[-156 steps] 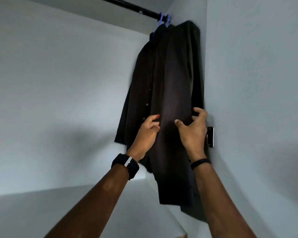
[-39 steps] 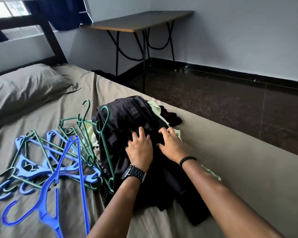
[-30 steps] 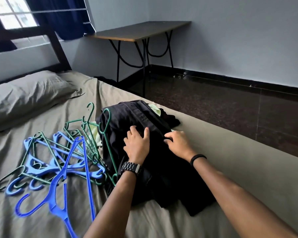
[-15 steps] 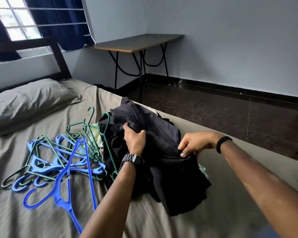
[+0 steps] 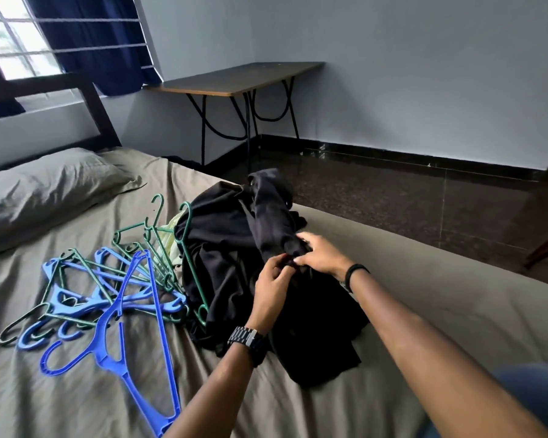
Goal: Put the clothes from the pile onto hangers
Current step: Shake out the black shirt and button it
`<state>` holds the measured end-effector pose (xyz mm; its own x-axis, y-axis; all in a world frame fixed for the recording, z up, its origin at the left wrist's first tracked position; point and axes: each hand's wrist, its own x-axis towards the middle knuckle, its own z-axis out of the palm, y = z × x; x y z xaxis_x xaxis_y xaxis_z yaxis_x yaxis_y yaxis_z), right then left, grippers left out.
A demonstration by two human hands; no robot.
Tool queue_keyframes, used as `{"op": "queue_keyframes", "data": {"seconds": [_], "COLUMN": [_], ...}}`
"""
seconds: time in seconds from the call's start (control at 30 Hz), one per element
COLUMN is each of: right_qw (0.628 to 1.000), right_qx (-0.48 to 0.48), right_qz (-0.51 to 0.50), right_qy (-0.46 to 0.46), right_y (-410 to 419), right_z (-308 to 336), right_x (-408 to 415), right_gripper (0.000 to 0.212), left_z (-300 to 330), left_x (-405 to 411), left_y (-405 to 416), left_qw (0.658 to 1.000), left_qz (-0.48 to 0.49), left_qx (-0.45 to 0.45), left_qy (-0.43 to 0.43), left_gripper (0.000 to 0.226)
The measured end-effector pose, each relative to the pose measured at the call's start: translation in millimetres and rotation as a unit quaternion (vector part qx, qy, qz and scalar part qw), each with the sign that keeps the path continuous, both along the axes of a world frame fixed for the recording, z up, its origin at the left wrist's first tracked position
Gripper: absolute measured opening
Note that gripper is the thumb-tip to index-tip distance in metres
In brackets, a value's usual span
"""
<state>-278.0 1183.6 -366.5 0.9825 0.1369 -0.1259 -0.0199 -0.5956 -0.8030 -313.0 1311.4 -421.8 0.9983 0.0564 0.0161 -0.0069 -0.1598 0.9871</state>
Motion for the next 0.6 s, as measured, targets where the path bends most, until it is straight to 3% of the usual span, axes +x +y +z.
{"op": "queue_keyframes", "data": {"seconds": [0.13, 0.27, 0.33, 0.4, 0.47, 0.53, 0.6], "right_qw": [1.000, 0.995, 0.993, 0.991, 0.991, 0.995, 0.991], "right_qx": [-0.022, -0.080, -0.094, -0.099, -0.084, -0.029, 0.063], "right_qz": [-0.009, 0.040, 0.051, 0.058, 0.034, -0.028, -0.098], "right_qy": [0.008, 0.034, 0.050, 0.074, 0.101, 0.093, 0.071], "right_y": [-43, -70, -72, -71, -70, -68, -65], "right_z": [-4, 0, 0, -2, -2, -1, 1], "right_x": [-19, -38, -48, -61, -74, -83, -85], "right_gripper": [0.056, 0.050, 0.046, 0.039, 0.032, 0.019, 0.021], "left_z": [-6, 5, 6, 5, 6, 8, 11], "left_x": [-2, 0, -2, -7, -16, -24, -33], "left_y": [-7, -29, -40, -45, -44, -41, -38], "left_qw": [0.996, 0.999, 0.997, 0.996, 0.998, 0.998, 0.997], "left_qz": [0.082, -0.013, -0.045, -0.049, -0.053, -0.063, -0.073], "left_qx": [0.036, 0.024, 0.038, 0.059, 0.031, 0.002, -0.019], "left_qy": [-0.015, 0.020, 0.047, 0.043, 0.033, 0.029, 0.034], "left_gripper": [0.051, 0.078, 0.064, 0.030, 0.011, 0.012, 0.014]}}
